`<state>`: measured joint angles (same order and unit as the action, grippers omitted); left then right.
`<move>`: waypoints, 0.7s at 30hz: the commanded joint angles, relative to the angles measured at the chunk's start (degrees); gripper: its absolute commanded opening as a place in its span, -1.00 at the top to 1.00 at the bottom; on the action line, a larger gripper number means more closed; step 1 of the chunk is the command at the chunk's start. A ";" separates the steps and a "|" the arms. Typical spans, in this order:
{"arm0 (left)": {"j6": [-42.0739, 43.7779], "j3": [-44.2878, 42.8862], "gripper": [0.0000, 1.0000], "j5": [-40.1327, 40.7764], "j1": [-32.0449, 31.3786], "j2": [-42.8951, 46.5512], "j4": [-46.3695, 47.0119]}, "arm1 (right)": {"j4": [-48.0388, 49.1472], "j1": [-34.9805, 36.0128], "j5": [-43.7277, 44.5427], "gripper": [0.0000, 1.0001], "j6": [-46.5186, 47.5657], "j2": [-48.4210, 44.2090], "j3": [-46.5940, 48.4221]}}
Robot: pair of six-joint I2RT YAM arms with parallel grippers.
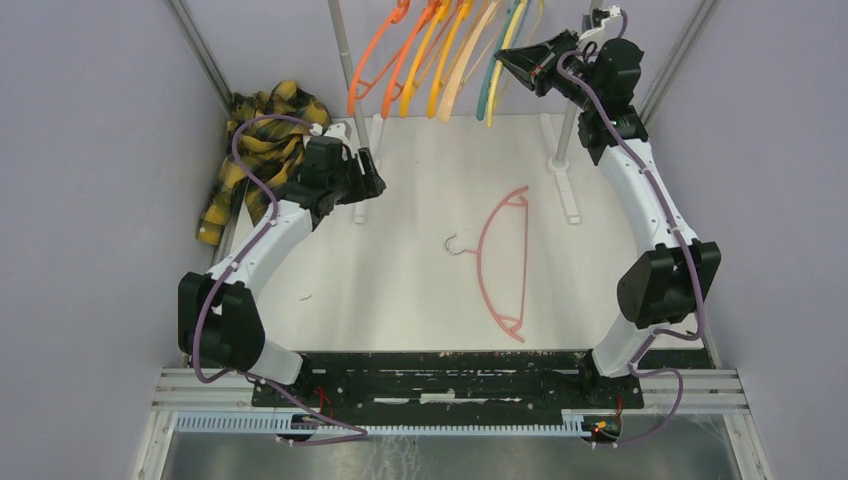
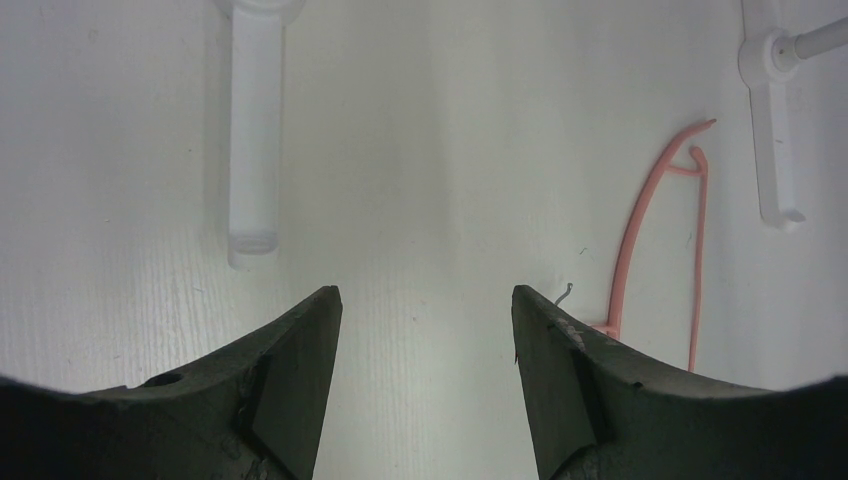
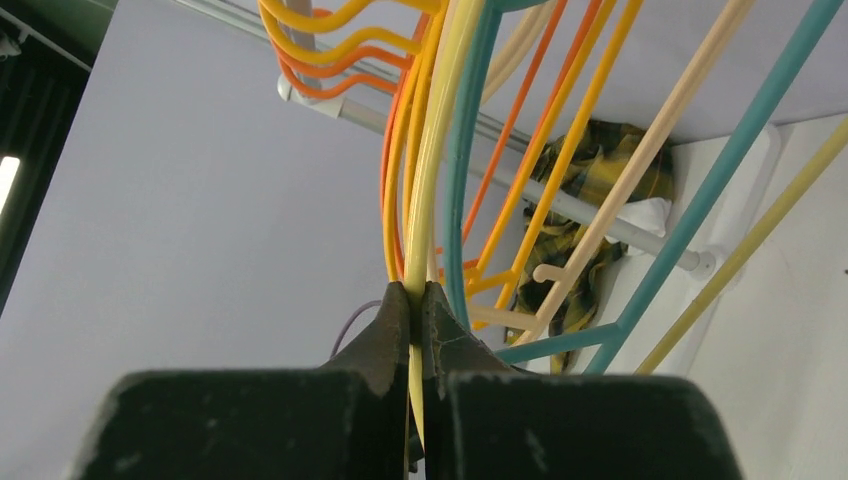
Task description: Organize the hangers
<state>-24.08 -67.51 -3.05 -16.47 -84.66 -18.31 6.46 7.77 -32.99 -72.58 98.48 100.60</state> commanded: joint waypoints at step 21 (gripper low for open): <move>3.38 -1.70 -0.40 0.80 0.37 -0.06 1.85 | -7.79 11.79 -3.40 0.99 5.33 12.21 14.55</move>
<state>-24.08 -67.51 -3.05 -16.47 -84.73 -18.28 2.31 19.18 -34.52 -68.34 110.56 114.21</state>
